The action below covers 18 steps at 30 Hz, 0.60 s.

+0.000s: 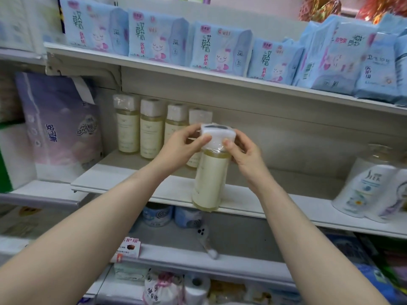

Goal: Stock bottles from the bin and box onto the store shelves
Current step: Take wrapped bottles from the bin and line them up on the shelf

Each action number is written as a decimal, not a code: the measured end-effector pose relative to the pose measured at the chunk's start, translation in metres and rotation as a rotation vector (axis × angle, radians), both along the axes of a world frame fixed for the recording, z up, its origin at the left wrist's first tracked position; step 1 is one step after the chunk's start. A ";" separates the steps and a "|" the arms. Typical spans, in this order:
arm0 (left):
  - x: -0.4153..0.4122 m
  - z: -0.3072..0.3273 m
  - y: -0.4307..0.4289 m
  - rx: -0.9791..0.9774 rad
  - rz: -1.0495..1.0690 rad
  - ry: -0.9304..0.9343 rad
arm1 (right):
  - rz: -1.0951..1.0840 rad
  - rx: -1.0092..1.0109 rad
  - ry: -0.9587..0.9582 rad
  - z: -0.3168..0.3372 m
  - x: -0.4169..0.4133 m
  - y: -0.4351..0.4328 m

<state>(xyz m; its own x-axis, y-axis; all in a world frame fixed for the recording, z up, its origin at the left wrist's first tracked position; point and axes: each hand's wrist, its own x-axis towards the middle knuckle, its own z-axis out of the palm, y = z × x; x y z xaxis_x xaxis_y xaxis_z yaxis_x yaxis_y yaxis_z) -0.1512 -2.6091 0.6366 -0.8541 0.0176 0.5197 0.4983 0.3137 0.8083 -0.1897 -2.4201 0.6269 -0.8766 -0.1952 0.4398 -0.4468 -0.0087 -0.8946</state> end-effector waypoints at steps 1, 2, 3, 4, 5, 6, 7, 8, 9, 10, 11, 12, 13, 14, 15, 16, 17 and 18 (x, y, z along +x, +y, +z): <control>0.000 -0.002 -0.001 0.007 -0.013 -0.003 | -0.006 -0.012 0.000 -0.004 0.001 -0.002; 0.001 -0.005 -0.001 0.012 -0.032 -0.010 | -0.014 -0.029 0.003 -0.007 0.004 -0.004; 0.003 -0.009 -0.002 0.011 -0.056 -0.023 | -0.029 -0.054 0.007 -0.012 0.007 -0.006; 0.005 -0.013 -0.002 -0.002 -0.080 -0.040 | -0.050 -0.088 0.016 -0.016 0.012 -0.009; 0.007 -0.019 -0.002 -0.019 -0.100 -0.061 | -0.079 -0.120 0.031 -0.021 0.016 -0.011; 0.008 -0.026 -0.002 -0.033 -0.111 -0.085 | -0.105 -0.145 0.047 -0.027 0.021 -0.014; 0.009 -0.035 -0.002 -0.037 -0.115 -0.112 | -0.125 -0.161 0.059 -0.034 0.026 -0.016; 0.009 -0.043 -0.003 -0.037 -0.114 -0.141 | -0.134 -0.177 0.062 -0.041 0.031 -0.018; 0.008 -0.052 -0.004 -0.032 -0.114 -0.167 | -0.142 -0.179 0.059 -0.049 0.036 -0.019; 0.008 -0.060 -0.005 -0.027 -0.123 -0.192 | -0.148 -0.165 0.053 -0.057 0.040 -0.019; 0.008 -0.067 -0.006 -0.023 -0.139 -0.214 | -0.155 -0.130 0.042 -0.067 0.044 -0.019; 0.008 -0.074 -0.006 -0.017 -0.154 -0.234 | -0.163 -0.079 0.026 -0.077 0.048 -0.020; 0.008 -0.079 -0.006 -0.005 -0.169 -0.255 | -0.181 -0.018 0.008 -0.087 0.053 -0.020; 0.009 -0.084 -0.005 0.012 -0.186 -0.270 | -0.209 0.043 -0.009 -0.096 0.057 -0.022; 0.009 -0.088 -0.005 0.032 -0.204 -0.284 | -0.255 0.098 -0.021 -0.103 0.061 -0.023; 0.009 -0.091 -0.003 0.053 -0.216 -0.301 | -0.307 0.138 -0.029 -0.108 0.062 -0.023; 0.010 -0.092 -0.002 0.076 -0.219 -0.317 | -0.352 0.169 -0.032 -0.110 0.062 -0.022; 0.009 -0.094 -0.001 0.098 -0.212 -0.325 | -0.379 0.190 -0.033 -0.109 0.061 -0.020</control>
